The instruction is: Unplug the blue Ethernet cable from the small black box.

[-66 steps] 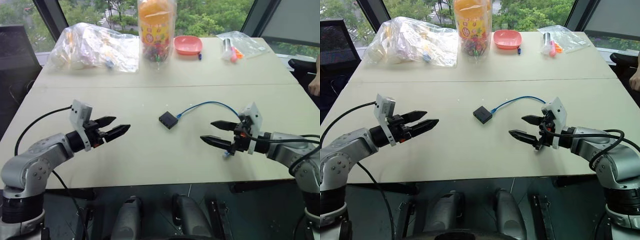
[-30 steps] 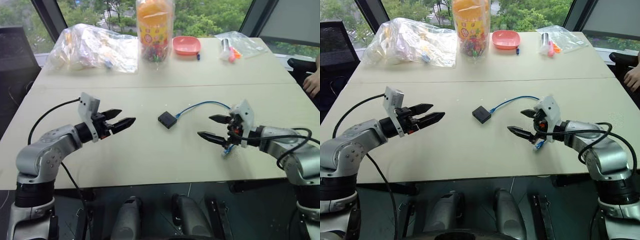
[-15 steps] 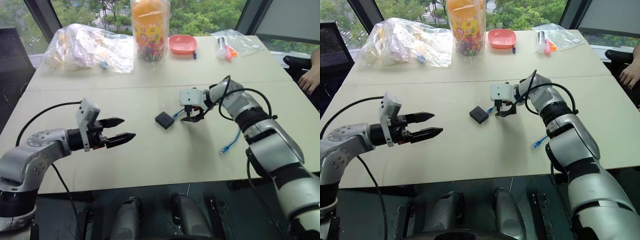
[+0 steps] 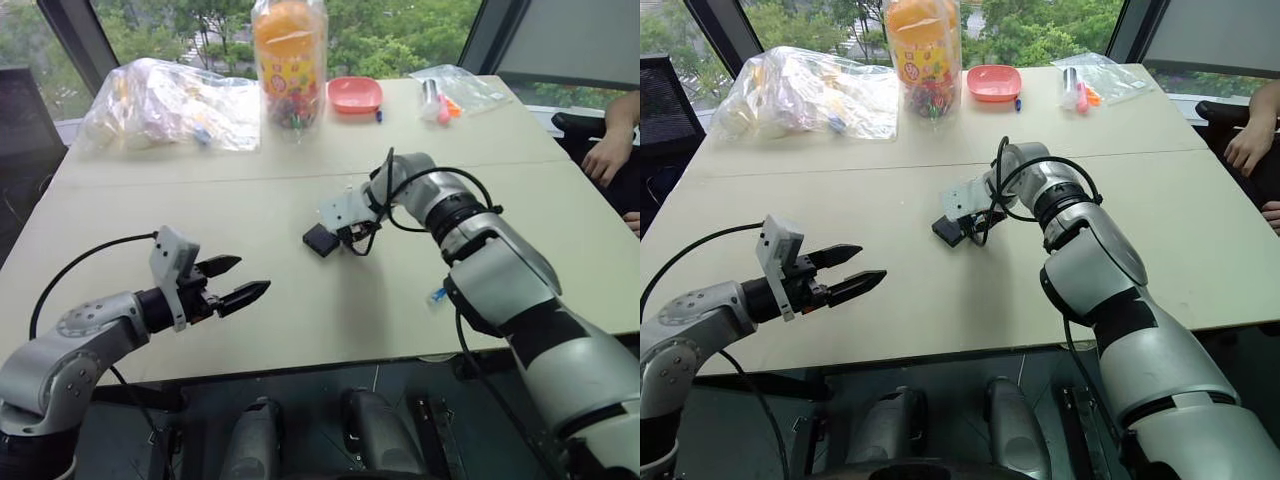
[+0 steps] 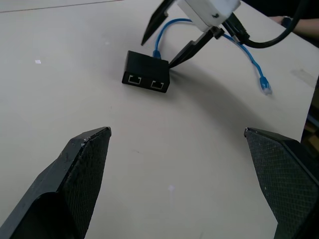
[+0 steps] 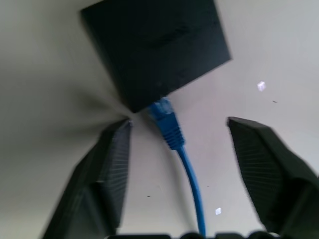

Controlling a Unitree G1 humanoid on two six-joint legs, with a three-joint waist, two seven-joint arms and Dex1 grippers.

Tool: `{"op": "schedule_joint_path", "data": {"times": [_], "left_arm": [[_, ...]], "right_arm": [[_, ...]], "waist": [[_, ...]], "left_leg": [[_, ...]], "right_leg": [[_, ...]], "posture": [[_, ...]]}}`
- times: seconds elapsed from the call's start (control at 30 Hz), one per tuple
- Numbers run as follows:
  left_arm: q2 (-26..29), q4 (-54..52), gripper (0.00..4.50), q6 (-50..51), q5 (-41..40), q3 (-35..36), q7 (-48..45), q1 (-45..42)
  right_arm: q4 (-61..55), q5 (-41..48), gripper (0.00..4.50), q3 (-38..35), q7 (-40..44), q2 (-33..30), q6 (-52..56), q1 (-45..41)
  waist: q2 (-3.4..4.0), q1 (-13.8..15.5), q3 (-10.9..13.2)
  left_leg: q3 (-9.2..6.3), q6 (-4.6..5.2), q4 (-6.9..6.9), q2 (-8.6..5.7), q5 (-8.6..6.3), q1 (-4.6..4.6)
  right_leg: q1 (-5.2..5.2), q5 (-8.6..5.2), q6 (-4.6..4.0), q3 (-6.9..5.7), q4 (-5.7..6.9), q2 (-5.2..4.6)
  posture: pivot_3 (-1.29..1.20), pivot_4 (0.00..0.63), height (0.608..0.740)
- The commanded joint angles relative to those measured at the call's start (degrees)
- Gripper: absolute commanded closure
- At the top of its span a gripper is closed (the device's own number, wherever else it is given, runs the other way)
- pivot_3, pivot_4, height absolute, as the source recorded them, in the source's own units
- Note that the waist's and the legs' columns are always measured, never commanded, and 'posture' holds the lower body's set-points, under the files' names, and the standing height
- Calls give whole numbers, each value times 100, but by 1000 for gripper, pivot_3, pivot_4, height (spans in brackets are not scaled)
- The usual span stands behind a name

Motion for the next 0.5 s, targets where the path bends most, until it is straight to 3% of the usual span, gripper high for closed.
{"op": "schedule_joint_path", "data": {"times": [0.03,0.07,0.2,0.37,0.5], "left_arm": [[29,-166,0,-97,-93,306,115,-30],[32,-63,0,-115,-102,342,113,-95],[69,444,0,-193,42,225,-32,-442],[181,1674,0,-466,394,-199,-623,-1523],[-282,3273,0,-473,378,-220,-649,-2983]], "right_arm": [[175,-355,3895,182,-55,15,62,363],[172,-240,4343,53,88,41,243,485],[42,134,4343,-448,-105,214,673,651],[-559,177,4343,-935,-2292,-233,582,698],[-2736,250,4343,-1244,-2706,-1031,416,1812]], "waist": [[-4,-36,-3],[-9,-51,-15],[-46,-63,-94],[-47,-95,-95],[-36,49,-84]], "left_leg": [[0,-1,-1,0,-1,25],[-1,-3,-4,1,-2,49],[-20,-5,-5,0,-3,57],[-18,-5,-7,-1,-3,46],[-5,-2,-7,-10,1,-19]], "right_leg": [[23,-1,-1,0,-1,0],[46,-4,-1,0,-6,-2],[58,-5,-3,-3,-7,-7],[41,0,-12,2,-6,-9],[-12,-6,-2,3,-7,-7]], "posture": [[0,150,740],[0,150,740],[0,150,740],[0,150,740],[0,150,740]]}}
